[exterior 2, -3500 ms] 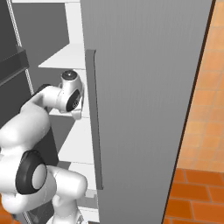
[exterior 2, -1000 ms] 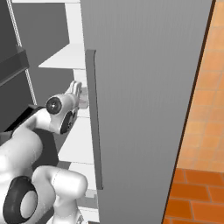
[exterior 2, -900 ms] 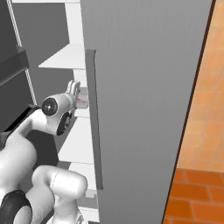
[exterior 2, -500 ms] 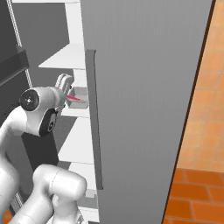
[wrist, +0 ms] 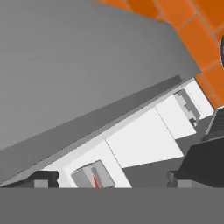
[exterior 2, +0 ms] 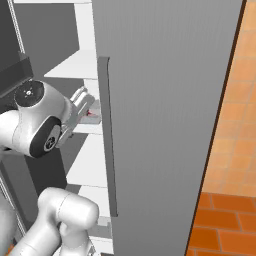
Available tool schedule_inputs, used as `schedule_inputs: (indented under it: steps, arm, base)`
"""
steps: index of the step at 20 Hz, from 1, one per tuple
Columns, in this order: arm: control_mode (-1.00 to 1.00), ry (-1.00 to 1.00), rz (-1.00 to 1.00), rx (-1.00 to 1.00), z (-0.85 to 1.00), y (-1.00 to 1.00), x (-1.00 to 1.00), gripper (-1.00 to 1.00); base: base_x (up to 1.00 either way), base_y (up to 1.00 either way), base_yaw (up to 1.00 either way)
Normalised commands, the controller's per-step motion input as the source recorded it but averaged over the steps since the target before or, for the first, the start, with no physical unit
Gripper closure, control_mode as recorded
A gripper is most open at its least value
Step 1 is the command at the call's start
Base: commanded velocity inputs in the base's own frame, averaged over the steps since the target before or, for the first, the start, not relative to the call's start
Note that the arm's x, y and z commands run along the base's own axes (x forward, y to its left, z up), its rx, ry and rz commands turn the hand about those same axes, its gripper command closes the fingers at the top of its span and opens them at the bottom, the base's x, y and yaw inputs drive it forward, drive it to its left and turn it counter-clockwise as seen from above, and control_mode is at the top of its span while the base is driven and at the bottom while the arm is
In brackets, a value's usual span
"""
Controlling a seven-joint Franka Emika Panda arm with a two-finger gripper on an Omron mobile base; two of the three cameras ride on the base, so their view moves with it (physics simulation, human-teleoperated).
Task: Take the meat container that has the steak and place it on the second highest rack of the freezer. Then take the vegetable container that has the garlic and eggplant and place it on the highest rack of the freezer.
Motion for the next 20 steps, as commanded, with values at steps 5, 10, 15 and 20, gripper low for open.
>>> schedule_inputs:
  steps: [5,10,15,20]
  arm:
    - [-1.0,0.02,-0.02,-0.05,-0.3,-0.05,-0.32,-1.0]
    - [-1.0,-0.01,0.0,0.07,-0.17,-0.57,-0.85,-1.0]
    - [1.0,0.0,0.0,0.0,0.0,0.0,0.0,-1.0]
    - [1.0,0.0,0.0,0.0,0.0,0.0,0.0,-1.0]
  base:
    - [0.0,0.0,0.0]
    - [0.0,0.0,0.0]
    - [-0.75,-0.86,0.35]
    - [-0.41,-0.13,0.88]
